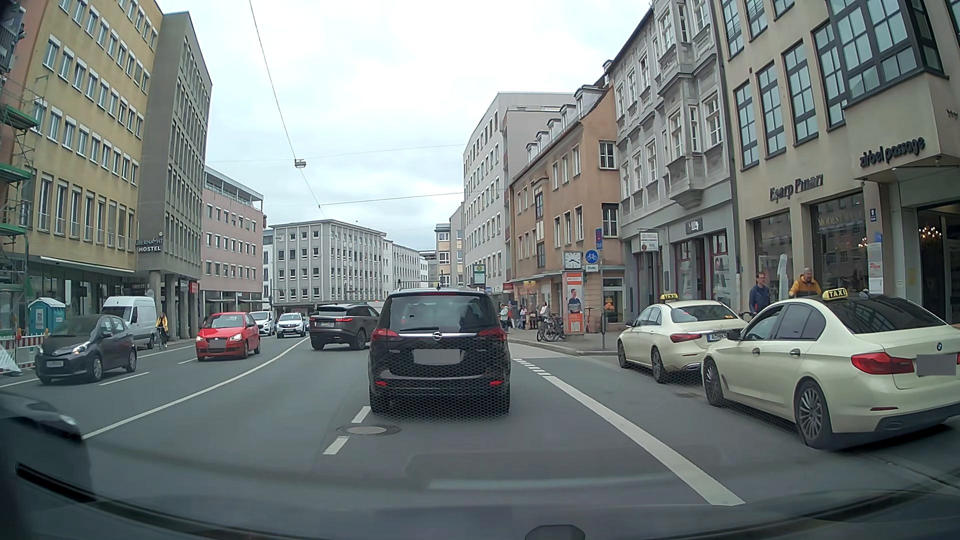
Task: Follow the waypoints while adhering to traffic rules and regulations
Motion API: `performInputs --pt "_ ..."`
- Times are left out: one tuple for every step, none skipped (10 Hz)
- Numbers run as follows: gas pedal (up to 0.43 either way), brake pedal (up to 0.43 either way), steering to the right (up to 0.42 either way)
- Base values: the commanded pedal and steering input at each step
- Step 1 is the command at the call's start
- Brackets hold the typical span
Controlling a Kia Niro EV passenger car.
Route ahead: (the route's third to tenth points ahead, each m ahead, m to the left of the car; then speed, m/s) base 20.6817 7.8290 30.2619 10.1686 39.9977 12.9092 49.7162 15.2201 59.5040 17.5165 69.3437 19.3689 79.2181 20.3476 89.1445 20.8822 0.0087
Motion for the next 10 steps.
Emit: performInputs --pt "0.0 0.079 -0.024" --pt "0.0 0.085 -0.024" --pt "0.0 0.091 -0.024" --pt "0.0 0.091 -0.024" --pt "0.0 0.098 -0.024" --pt "0.0 0.098 -0.024" --pt "0.0 0.098 -0.024" --pt "0.0 0.098 -0.024" --pt "0.0 0.098 -0.024" --pt "0.0 0.098 -0.024"
